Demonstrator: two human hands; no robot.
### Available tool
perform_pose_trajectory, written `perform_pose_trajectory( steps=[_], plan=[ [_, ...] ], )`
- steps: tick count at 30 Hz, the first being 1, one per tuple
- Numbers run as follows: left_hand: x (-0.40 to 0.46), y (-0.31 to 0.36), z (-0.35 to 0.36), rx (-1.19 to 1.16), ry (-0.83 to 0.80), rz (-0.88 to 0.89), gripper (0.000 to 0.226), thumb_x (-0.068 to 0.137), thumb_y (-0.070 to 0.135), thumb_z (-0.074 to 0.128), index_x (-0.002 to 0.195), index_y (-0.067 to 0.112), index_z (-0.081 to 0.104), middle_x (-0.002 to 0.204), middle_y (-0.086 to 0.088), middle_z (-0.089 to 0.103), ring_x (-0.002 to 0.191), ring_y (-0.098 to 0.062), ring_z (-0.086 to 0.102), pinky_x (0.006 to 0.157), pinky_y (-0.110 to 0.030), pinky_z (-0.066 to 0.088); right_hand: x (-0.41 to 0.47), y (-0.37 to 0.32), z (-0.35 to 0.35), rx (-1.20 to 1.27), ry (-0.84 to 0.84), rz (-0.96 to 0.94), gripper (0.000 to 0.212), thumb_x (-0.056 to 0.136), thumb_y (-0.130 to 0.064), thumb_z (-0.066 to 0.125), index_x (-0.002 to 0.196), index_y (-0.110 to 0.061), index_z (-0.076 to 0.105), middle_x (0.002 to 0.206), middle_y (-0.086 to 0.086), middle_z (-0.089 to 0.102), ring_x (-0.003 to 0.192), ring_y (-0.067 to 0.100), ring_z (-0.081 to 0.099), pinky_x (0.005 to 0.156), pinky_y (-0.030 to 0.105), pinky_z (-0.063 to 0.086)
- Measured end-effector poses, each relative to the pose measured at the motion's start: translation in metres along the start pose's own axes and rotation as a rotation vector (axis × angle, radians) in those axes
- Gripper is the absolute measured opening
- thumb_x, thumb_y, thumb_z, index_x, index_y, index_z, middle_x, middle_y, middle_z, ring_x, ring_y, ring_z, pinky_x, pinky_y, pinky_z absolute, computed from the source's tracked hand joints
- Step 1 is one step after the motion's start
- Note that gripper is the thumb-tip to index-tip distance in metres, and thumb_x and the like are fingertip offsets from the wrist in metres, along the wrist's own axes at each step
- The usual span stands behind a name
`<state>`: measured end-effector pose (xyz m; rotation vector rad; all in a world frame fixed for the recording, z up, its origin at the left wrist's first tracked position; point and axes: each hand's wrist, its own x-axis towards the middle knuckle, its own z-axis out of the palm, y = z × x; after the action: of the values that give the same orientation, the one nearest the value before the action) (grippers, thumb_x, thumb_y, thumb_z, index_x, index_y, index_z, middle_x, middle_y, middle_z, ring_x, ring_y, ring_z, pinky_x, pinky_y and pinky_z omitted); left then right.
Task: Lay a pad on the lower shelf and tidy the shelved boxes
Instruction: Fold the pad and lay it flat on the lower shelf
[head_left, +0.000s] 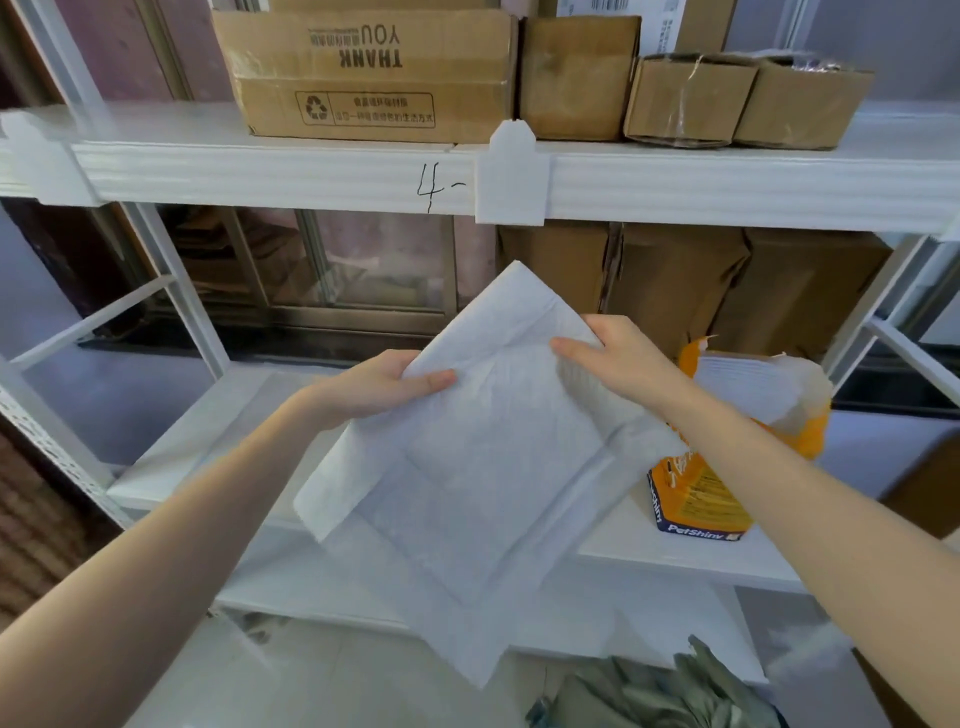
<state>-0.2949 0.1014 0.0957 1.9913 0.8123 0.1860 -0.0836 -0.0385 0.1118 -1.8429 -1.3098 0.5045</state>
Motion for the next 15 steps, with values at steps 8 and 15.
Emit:
perform_pose_trajectory(
  steps=[8,15],
  plan=[
    [0.024,-0.056,-0.021,0.206,-0.174,-0.106,0.05,0.073,0.035,0.077,0.119,0.031,0.058,0.114,0.008,0.065,0.101,-0.011,0.062,0.086,-0.028,0.052,0.012,0.042,0.004,0.011,0.248,0.197,0.03,0.09,-0.021,0.052,0.061,-0.016,0.05,0.075,0.008,0.058,0.075,0.022,0.056,0.061,0.032,0.037],
    [0.071,-0.094,-0.012,-0.141,0.33,-0.118,0.053,0.072,0.015,0.078,0.114,0.02,0.046,0.096,0.0,0.052,0.083,-0.018,0.058,0.058,-0.023,0.055,0.021,0.08,0.023,0.084,0.303,0.337,0.018,0.086,-0.008,0.047,0.103,-0.014,0.049,0.081,0.001,0.054,0.075,0.019,0.053,0.058,0.029,0.04]
  ],
)
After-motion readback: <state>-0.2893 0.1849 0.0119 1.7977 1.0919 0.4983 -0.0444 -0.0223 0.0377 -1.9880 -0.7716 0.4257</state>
